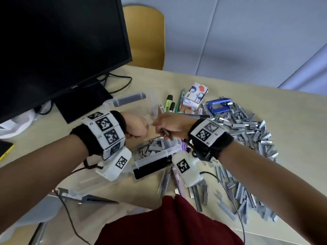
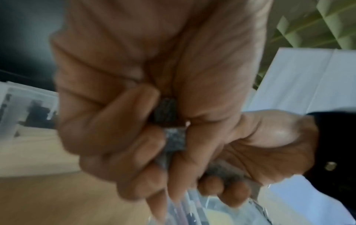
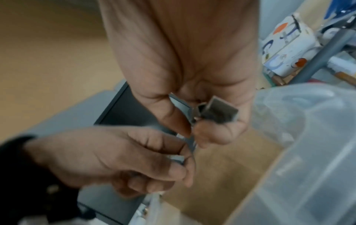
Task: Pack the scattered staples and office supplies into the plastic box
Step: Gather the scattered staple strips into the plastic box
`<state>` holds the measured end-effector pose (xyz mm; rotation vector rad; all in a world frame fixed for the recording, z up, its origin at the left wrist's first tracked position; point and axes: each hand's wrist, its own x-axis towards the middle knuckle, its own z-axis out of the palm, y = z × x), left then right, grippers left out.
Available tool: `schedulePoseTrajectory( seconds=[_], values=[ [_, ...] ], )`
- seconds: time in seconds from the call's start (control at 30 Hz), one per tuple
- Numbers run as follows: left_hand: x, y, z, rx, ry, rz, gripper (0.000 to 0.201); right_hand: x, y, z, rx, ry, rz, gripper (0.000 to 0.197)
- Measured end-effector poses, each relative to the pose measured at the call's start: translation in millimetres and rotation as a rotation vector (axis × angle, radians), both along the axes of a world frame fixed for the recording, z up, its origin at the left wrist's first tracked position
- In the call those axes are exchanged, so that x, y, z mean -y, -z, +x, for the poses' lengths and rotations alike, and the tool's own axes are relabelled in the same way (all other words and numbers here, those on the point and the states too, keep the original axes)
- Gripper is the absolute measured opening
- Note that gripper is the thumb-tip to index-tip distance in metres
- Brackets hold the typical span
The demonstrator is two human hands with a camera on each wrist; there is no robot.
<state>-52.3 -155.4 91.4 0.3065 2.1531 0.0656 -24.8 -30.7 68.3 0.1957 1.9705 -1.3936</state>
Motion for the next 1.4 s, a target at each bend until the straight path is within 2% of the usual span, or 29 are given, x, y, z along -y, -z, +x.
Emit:
schedulePoseTrajectory(
  seconds=[0.03, 0.1, 0.2, 0.27, 0.37, 0.47, 0.53, 0.63, 0.8, 0.9, 1.0, 1.17, 1.3, 1.4],
  values=[
    [-3, 1, -1, 0.004, 0.072, -0.050, 0.022, 5, 3, 0, -0.006, -0.034, 0.051, 0.015],
    [-8, 2, -2, 0.005, 0.188, -0.121, 0.020, 11, 5, 3, -0.057, -0.087, 0.170, 0.022],
    [-13, 10, -1, -0.016, 0.236, -0.149, 0.015, 13, 3, 8, -0.165, -0.201, 0.339, 0.032],
    [-12, 15, 1, -0.028, 0.270, -0.168, 0.027, 13, 0, 10, -0.218, -0.276, 0.416, 0.036],
    [-8, 21, 1, -0.049, 0.184, -0.087, 0.035, 10, 3, 11, -0.287, -0.290, 0.444, 0.040],
    [-3, 22, 3, -0.105, 0.174, -0.045, 0.036, 5, 8, 12, -0.369, -0.281, 0.452, 0.031],
    [-6, 20, 5, -0.110, 0.138, 0.020, 0.036, -4, 12, 15, -0.436, -0.191, 0.378, 0.022],
    [-21, 7, 11, -0.164, 0.066, 0.148, 0.033, -27, 12, 28, -0.467, 0.052, 0.187, 0.023],
    [-54, -16, 29, -0.236, 0.007, 0.455, 0.026, -93, 15, 57, -0.452, 0.357, 0.175, 0.023],
    [-77, -16, 48, -0.238, 0.038, 0.557, 0.024, -130, 26, 83, -0.416, 0.407, 0.255, 0.023],
    [-104, 4, 63, -0.147, 0.093, 0.572, 0.025, -152, 43, 112, -0.381, 0.327, 0.421, 0.017],
    [-136, 58, 87, -0.021, 0.164, 0.439, 0.024, -174, 79, 146, -0.278, 0.165, 0.613, 0.017],
    [-152, 97, 93, -0.076, 0.203, 0.314, 0.010, -173, 100, 156, -0.207, 0.153, 0.734, 0.014],
    [-163, 113, 97, -0.152, 0.198, 0.292, 0.029, -166, 108, 155, -0.216, 0.119, 0.825, 0.017]
  ],
)
